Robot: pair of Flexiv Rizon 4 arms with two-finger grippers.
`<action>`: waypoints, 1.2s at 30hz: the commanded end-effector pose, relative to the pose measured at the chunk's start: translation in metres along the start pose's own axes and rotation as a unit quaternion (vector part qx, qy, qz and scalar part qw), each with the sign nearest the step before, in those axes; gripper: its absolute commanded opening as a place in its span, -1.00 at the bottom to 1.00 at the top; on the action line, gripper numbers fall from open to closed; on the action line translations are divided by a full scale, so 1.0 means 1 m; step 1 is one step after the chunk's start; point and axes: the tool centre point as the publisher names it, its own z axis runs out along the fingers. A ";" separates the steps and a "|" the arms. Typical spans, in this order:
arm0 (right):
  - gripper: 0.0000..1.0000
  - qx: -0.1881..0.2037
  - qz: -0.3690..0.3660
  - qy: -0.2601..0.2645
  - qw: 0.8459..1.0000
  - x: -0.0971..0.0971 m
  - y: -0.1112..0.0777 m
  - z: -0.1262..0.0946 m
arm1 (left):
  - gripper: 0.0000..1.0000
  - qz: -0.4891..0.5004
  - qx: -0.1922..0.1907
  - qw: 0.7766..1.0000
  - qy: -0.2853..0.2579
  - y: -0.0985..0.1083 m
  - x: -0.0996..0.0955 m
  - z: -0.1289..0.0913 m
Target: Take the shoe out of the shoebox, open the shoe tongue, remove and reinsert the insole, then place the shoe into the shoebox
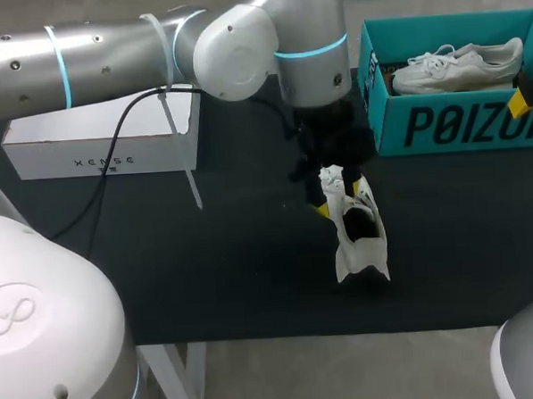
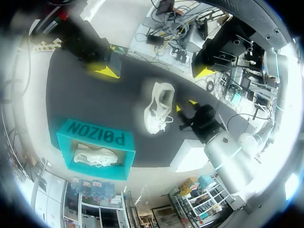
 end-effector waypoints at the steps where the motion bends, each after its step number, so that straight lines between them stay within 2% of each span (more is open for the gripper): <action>1: 1.00 0.003 0.001 0.000 1.000 0.000 0.003 0.001 | 1.00 0.001 -0.001 1.000 -0.001 0.000 0.000 0.000; 13: 1.00 0.003 0.001 0.000 1.000 0.000 0.003 0.001 | 1.00 0.001 -0.001 1.000 -0.001 0.000 0.000 0.000; 16: 1.00 0.003 0.001 0.000 1.000 0.000 0.003 0.001 | 1.00 -0.041 -0.005 0.999 0.025 -0.010 0.005 0.003; 18: 1.00 0.003 0.001 0.000 1.000 0.000 0.003 0.001 | 1.00 -0.085 -0.025 0.995 0.052 -0.019 0.008 0.003; 20: 1.00 0.003 0.001 0.000 1.000 0.000 0.003 0.001 | 1.00 -0.114 -0.030 0.991 0.061 -0.027 0.011 0.003; 23: 1.00 0.003 0.001 0.000 1.000 0.000 0.003 0.001 | 1.00 -0.192 -0.043 0.977 0.080 -0.039 0.020 0.003; 24: 1.00 0.003 0.001 0.000 1.000 0.000 0.003 0.001 | 1.00 -0.222 -0.068 0.968 0.094 -0.042 0.021 0.005; 32: 1.00 0.003 0.001 0.000 1.000 0.000 0.003 0.001 | 1.00 -0.380 -0.141 0.911 0.076 -0.058 0.045 0.013; 36: 1.00 0.003 0.001 0.000 1.000 0.000 0.003 0.001 | 1.00 -0.418 -0.151 0.894 0.062 -0.058 0.049 0.019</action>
